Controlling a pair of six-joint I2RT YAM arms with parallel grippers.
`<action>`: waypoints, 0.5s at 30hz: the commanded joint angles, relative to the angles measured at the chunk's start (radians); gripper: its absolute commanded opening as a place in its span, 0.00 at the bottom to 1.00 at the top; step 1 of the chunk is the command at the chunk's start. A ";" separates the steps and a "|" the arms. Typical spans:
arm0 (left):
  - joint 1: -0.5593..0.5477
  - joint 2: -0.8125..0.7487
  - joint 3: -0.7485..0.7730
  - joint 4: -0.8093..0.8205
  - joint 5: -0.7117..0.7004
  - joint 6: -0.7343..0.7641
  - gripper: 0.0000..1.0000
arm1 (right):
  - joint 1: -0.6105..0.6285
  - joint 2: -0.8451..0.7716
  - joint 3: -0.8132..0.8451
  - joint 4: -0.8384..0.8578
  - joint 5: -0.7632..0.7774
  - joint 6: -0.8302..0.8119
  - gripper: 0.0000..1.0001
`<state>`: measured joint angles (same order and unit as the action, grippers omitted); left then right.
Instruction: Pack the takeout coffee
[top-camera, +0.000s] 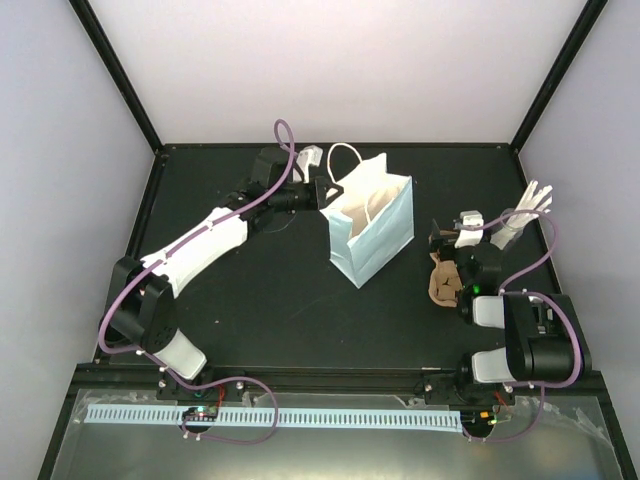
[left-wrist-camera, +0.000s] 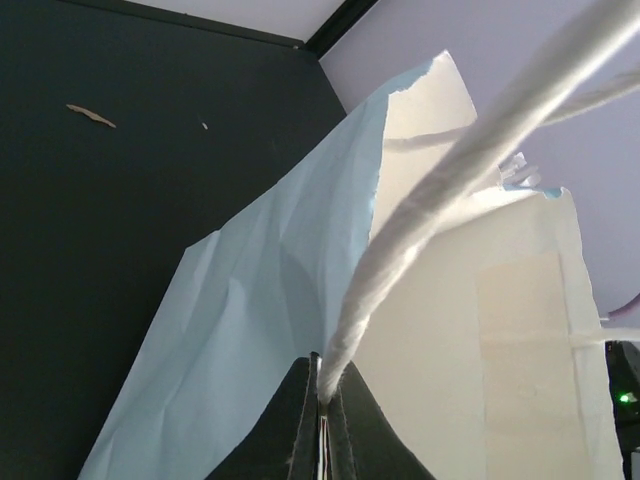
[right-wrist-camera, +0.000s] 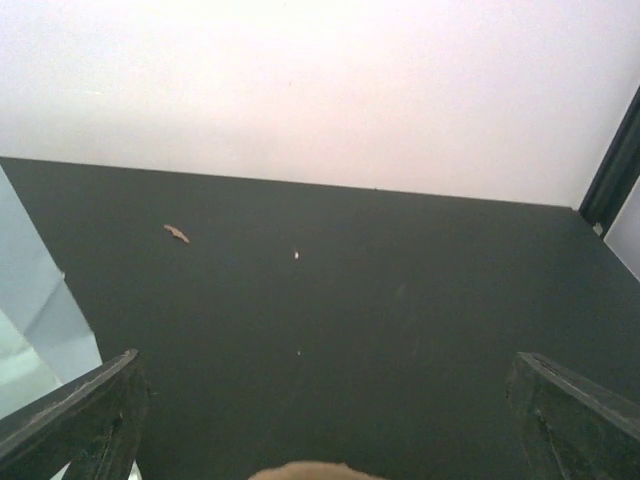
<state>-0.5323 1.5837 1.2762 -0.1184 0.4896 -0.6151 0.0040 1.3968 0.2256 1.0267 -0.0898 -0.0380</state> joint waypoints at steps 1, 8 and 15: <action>-0.001 -0.040 0.026 -0.008 -0.021 0.055 0.02 | -0.004 -0.008 0.035 0.016 -0.013 -0.001 1.00; -0.001 -0.061 0.021 -0.039 -0.028 0.105 0.02 | -0.005 -0.004 0.045 0.004 0.016 0.012 1.00; -0.001 -0.066 0.023 -0.076 -0.003 0.144 0.02 | -0.005 -0.004 0.046 0.004 0.015 0.013 1.00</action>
<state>-0.5323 1.5490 1.2762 -0.1650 0.4683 -0.5198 0.0040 1.3945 0.2558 1.0012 -0.0891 -0.0246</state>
